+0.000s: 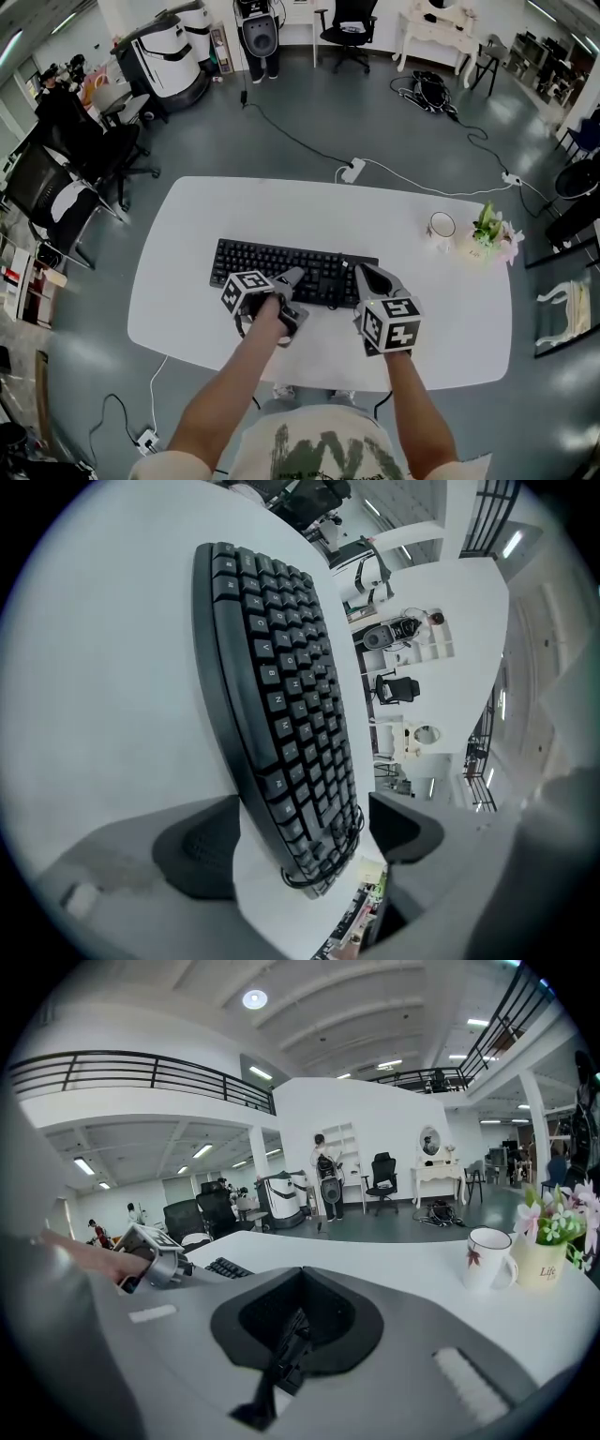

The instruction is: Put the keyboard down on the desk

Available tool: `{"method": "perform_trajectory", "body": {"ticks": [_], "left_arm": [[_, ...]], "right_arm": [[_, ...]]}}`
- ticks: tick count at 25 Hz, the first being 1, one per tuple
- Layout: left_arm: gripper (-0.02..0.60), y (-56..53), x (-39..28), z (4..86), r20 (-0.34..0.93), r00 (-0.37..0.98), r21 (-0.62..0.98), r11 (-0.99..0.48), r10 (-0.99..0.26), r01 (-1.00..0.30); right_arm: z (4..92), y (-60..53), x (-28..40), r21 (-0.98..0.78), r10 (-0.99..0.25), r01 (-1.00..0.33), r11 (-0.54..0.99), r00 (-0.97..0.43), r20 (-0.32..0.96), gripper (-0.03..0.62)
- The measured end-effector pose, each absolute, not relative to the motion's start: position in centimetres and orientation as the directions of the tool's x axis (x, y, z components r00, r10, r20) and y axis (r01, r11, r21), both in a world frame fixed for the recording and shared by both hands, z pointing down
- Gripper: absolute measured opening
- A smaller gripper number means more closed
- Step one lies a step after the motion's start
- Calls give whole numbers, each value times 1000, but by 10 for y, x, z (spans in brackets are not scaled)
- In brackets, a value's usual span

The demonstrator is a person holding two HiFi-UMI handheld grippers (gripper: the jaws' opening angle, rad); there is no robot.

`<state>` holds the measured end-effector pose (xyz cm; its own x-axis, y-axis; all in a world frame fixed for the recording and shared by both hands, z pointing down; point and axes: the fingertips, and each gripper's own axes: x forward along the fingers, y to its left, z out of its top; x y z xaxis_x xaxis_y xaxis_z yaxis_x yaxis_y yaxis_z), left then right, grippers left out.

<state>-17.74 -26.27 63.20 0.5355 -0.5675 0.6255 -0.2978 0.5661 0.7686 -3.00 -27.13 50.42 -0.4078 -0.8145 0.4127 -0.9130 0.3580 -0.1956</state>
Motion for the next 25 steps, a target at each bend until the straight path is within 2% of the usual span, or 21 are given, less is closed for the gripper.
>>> {"method": "perform_trajectory", "body": {"ticks": [5, 12, 20, 25], "left_arm": [[433, -263, -179, 620, 606, 543, 788, 533, -582, -309], [424, -273, -187, 591, 579, 534, 814, 397, -616, -424], [315, -290, -198, 548, 525, 530, 810, 201, -666, -551], [256, -298, -208, 519, 498, 518, 742, 32, -695, -670]], "right_arm": [[499, -271, -33, -195, -814, -911, 363, -412, 409, -2], [489, -270, -26, -179, -820, -913, 366, -408, 401, -2], [462, -272, -21, -155, -841, -915, 372, -403, 362, -2], [450, -272, -20, -147, -849, -916, 372, -400, 346, -2]]}}
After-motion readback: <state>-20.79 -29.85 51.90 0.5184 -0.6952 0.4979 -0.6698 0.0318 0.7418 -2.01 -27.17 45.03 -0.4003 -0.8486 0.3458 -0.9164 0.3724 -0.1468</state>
